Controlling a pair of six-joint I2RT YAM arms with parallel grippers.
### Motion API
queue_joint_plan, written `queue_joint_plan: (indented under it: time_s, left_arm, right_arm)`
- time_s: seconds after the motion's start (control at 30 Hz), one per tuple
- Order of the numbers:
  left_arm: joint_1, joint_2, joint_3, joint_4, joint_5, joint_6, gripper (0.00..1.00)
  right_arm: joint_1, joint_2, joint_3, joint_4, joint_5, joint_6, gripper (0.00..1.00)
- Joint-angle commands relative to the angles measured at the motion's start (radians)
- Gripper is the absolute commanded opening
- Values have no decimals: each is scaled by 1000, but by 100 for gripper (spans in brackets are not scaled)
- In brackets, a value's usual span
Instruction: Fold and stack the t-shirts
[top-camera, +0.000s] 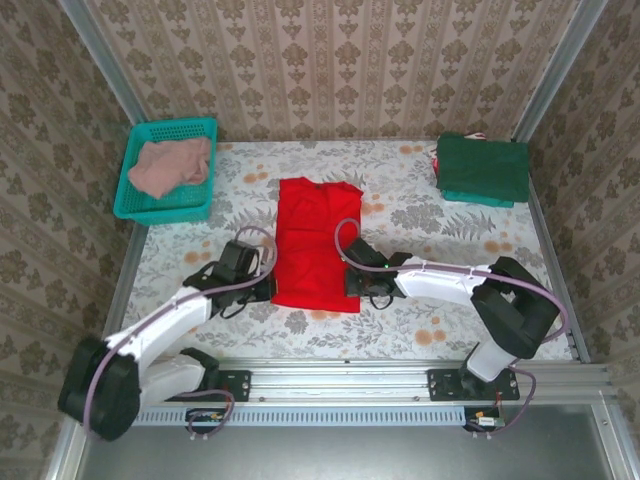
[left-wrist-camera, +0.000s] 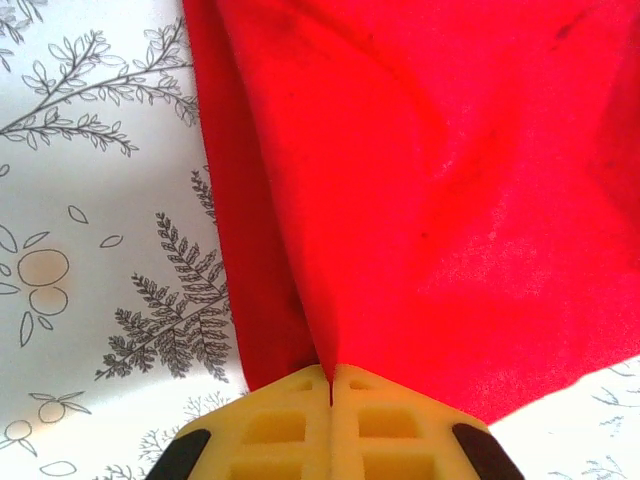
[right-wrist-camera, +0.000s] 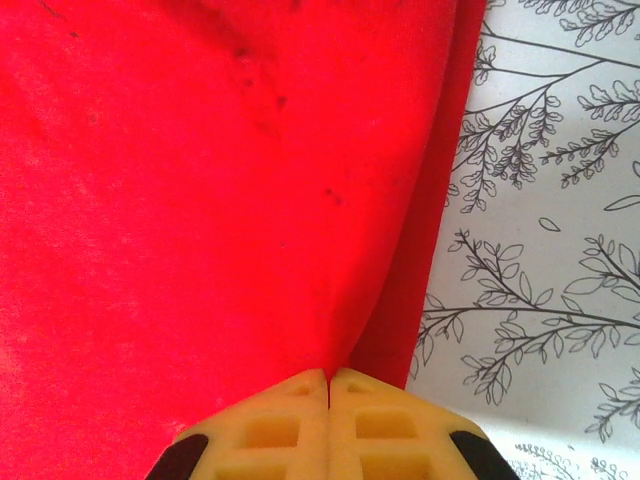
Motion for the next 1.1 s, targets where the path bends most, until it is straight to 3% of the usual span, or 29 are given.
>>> queue_joint_plan:
  time_s: [0.0,0.2,0.27,0.33,0.43,0.5,0.57,0.63,0.73,0.87,1.07]
  left_arm:
    - [-11,-92,-91,15,-45,-24,0]
    - [-15,-152,-176,30,-67,-105,1]
    - [-16,-145,-185,18,-75,-125,33]
    - [-16,-128,-177,23,-79,-116,32]
    - [-16,-88,-144,16,-99,-100,41]
    - [-15,-65,-114,-9,-102,-88,35]
    - [-13,-65,-87,-60,-106,-81,32]
    - [-14,-93,-66,-120,-118,-83,33]
    - [-16,-158,-37,-172,-117,-92,48]
    - [-21,-154,-9,-161,-93,-79,55]
    - [-36,-101,-87,-86,-20,-150,61]
  right_arm:
    - [5,-38,-12,-47,-21,-13,0]
    - [7,-19,-18,-51,-57,-26,0]
    - [8,-12,-22,-64,-56,-16,0]
    - [16,-16,-30,-72,-46,-10,0]
    - [27,-30,-43,-70,-44,4,0]
    - [32,-36,-58,-71,-30,11,0]
    - [32,-34,-64,-83,-4,14,11]
    - [32,-38,-64,-87,4,14,12]
    - [35,-84,-66,-94,10,21,35]
    - [65,-179,-113,-81,27,54,45]
    - [121,-196,-199,16,-16,131,47]
